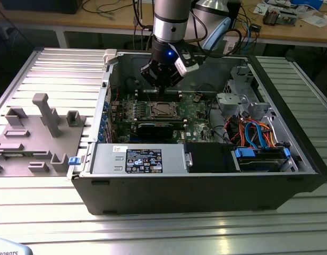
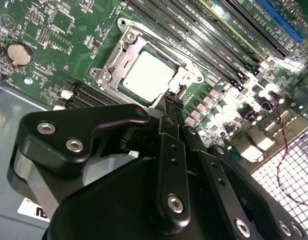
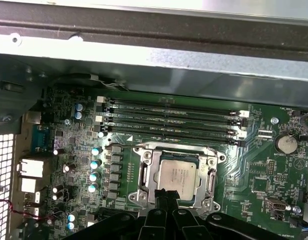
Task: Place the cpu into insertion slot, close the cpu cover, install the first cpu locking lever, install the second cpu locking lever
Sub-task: 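Install the first cpu locking lever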
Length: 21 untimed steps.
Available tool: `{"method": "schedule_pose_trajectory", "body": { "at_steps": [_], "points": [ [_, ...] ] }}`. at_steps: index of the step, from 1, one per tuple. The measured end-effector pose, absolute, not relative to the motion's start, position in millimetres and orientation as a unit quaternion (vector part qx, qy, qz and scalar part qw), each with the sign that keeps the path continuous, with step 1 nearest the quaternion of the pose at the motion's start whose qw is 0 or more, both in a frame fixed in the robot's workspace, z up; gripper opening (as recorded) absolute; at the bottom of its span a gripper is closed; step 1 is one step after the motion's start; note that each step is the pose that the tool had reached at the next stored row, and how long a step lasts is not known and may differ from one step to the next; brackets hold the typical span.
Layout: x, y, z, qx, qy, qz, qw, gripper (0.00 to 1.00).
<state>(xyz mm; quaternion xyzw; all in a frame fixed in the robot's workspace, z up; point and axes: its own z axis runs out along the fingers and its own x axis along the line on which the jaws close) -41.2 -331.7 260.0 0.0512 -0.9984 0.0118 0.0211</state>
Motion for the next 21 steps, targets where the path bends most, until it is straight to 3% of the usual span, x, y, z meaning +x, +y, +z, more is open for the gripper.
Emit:
{"method": "schedule_pose_trajectory", "body": {
  "at_steps": [21],
  "points": [
    [-41.2, -331.7, 260.0, 0.087, -0.996, 0.013, 0.021, 0.11]
  ]
}}
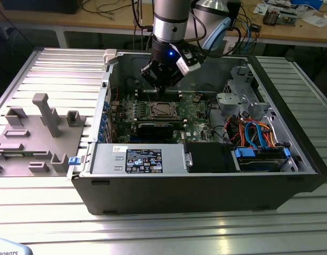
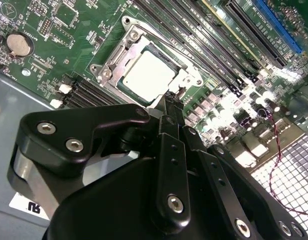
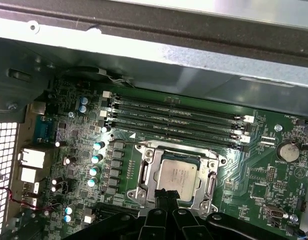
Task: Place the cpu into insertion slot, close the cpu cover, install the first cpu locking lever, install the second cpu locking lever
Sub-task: 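Install the first cpu locking lever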
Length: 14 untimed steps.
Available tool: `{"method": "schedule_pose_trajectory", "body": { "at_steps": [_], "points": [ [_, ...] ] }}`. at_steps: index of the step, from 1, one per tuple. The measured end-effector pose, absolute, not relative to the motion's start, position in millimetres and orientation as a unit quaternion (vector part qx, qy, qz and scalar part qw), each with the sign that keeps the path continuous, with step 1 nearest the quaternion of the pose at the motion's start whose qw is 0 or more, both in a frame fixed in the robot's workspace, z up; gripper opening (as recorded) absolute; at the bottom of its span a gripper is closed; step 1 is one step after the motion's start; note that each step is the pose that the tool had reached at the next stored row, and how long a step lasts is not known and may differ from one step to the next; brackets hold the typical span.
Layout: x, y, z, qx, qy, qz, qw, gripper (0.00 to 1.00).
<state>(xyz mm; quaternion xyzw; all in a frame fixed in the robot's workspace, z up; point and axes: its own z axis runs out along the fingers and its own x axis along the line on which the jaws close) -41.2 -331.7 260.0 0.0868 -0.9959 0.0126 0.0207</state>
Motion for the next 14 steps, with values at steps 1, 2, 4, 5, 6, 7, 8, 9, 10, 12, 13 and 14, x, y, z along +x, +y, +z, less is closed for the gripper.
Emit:
{"method": "schedule_pose_trajectory", "body": {
  "at_steps": [1, 2, 4, 5, 6, 7, 8, 9, 10, 12, 13, 14],
  "points": [
    [-41.2, -331.7, 260.0, 0.088, -0.996, 0.013, 0.021, 0.11],
    [-41.2, -331.7, 260.0, 0.089, -0.996, 0.013, 0.021, 0.11],
    [-41.2, -331.7, 259.9, 0.094, -0.995, 0.013, 0.021, 0.11],
    [-41.2, -331.7, 260.0, 0.096, -0.995, 0.013, 0.021, 0.11],
    [-41.2, -331.7, 259.9, 0.098, -0.995, 0.013, 0.021, 0.11],
    [-41.2, -331.7, 259.9, 0.099, -0.995, 0.013, 0.021, 0.11],
    [-41.2, -331.7, 260.0, 0.100, -0.995, 0.013, 0.021, 0.11],
    [-41.2, -331.7, 260.0, 0.102, -0.995, 0.013, 0.021, 0.11],
    [-41.2, -331.7, 259.9, 0.104, -0.994, 0.013, 0.020, 0.11],
    [-41.2, -331.7, 260.0, 0.107, -0.994, 0.013, 0.020, 0.11],
    [-41.2, -331.7, 259.9, 0.109, -0.994, 0.013, 0.020, 0.11],
    [-41.2, -331.7, 259.9, 0.110, -0.994, 0.013, 0.020, 0.11]
  ]
}}
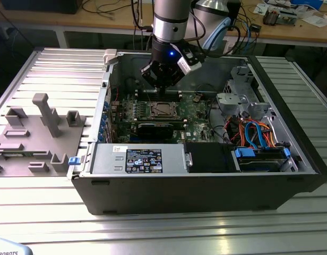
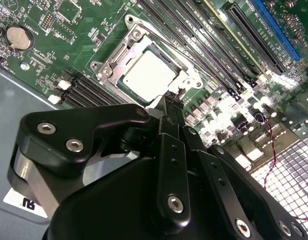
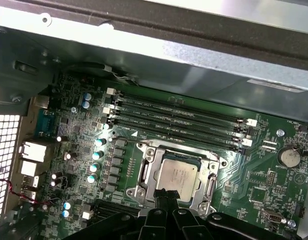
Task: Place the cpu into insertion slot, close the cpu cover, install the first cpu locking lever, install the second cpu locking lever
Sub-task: 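Install the first cpu locking lever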
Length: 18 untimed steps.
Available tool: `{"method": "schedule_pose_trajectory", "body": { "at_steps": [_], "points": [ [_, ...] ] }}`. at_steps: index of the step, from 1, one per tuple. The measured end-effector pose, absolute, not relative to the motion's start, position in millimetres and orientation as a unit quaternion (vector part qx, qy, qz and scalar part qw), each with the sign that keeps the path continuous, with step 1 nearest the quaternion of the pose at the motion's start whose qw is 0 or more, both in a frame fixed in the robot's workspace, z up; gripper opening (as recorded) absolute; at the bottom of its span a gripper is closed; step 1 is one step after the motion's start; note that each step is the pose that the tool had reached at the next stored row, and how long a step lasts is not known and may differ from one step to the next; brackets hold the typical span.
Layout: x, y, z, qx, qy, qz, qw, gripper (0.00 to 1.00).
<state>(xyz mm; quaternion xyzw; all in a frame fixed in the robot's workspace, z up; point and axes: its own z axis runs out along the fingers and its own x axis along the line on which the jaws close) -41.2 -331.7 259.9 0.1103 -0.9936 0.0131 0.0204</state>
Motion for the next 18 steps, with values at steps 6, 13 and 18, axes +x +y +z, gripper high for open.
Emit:
{"method": "schedule_pose_trajectory", "body": {
  "at_steps": [6, 13, 18],
  "points": [
    [-41.2, -331.7, 259.9, 0.118, -0.993, 0.013, 0.020, 0.11],
    [-41.2, -331.7, 260.0, 0.129, -0.991, 0.013, 0.020, 0.11],
    [-41.2, -331.7, 259.9, 0.138, -0.990, 0.014, 0.020, 0.11]
  ]
}}
